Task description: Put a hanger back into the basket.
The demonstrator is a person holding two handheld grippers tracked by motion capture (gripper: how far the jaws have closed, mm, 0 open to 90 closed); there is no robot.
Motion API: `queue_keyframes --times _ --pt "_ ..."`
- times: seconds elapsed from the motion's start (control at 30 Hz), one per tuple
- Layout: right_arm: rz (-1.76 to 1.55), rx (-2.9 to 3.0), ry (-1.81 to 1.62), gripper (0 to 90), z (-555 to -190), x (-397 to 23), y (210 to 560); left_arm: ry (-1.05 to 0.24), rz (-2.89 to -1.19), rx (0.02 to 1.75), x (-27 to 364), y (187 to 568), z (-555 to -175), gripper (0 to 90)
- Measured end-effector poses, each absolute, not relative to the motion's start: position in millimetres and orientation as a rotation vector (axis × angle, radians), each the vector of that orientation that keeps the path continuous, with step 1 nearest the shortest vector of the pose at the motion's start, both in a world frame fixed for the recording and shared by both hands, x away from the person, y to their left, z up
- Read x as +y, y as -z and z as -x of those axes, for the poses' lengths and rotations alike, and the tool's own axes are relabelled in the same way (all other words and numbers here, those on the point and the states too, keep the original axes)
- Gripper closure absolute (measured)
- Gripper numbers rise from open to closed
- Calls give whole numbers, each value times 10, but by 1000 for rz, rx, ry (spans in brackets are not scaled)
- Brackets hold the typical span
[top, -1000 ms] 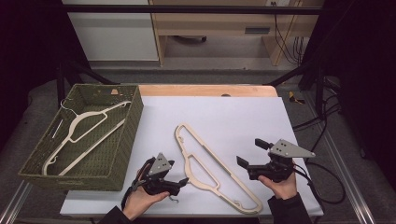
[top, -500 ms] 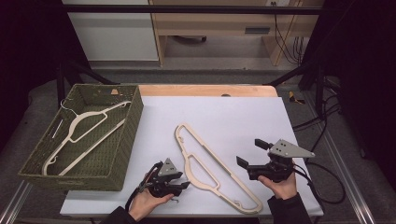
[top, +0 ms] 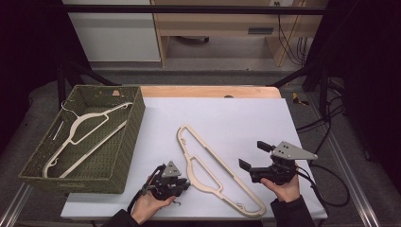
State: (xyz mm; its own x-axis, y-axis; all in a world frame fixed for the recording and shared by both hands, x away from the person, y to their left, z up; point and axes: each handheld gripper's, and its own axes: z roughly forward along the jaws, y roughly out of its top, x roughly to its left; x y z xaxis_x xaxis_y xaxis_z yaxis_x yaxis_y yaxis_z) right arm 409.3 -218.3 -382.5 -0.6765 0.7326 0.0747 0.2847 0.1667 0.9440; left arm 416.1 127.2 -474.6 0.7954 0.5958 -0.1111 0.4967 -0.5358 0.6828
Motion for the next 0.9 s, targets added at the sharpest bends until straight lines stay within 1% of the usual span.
queue_keyframes --times 0.3,0.63,0.9 --pt "-962 2062 -1522 96 -4103 -2138 3853 -153 -2260 828 1219 4736 -4148 878" --pt "-934 2139 -1503 98 -4117 -1962 3940 -158 -2260 830 1218 4682 -4145 886" --pt "-918 2183 -1490 105 -4124 -1836 4003 -175 -2246 806 1205 4520 -4140 887"
